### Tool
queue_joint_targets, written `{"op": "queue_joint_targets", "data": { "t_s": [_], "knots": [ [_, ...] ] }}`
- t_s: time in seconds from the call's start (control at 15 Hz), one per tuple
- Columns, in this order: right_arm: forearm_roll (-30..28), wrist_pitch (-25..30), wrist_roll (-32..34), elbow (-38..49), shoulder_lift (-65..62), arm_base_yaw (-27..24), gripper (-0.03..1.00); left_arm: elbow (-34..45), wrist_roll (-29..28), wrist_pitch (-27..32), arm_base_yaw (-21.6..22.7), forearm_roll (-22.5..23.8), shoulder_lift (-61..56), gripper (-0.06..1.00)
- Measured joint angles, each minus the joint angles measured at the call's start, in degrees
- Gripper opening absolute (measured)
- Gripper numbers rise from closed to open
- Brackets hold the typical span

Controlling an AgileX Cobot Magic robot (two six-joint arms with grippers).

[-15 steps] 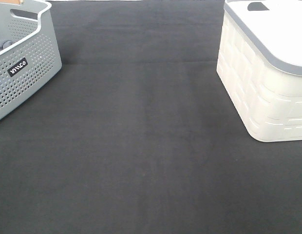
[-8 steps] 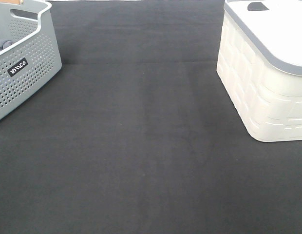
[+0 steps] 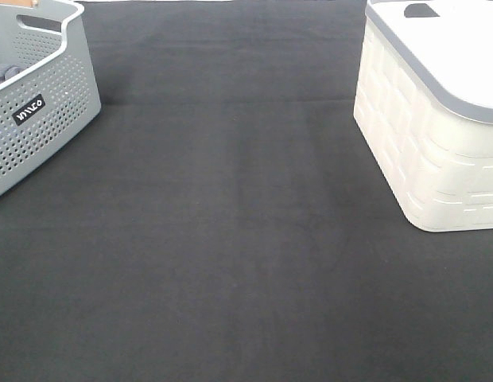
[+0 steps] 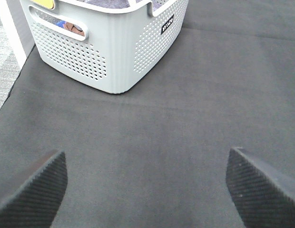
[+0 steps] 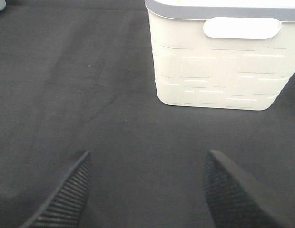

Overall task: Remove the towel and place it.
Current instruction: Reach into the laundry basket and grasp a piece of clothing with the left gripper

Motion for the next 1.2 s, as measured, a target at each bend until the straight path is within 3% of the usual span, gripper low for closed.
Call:
{"op": "queue_joint_targets", "data": {
  "t_s": [1.2],
  "knots": [
    [-0.1, 0.0, -0.3, 0.0, 0.0, 0.0, 0.67, 0.0, 0.0, 0.0, 0.0, 0.0, 0.0, 0.83]
  ]
}}
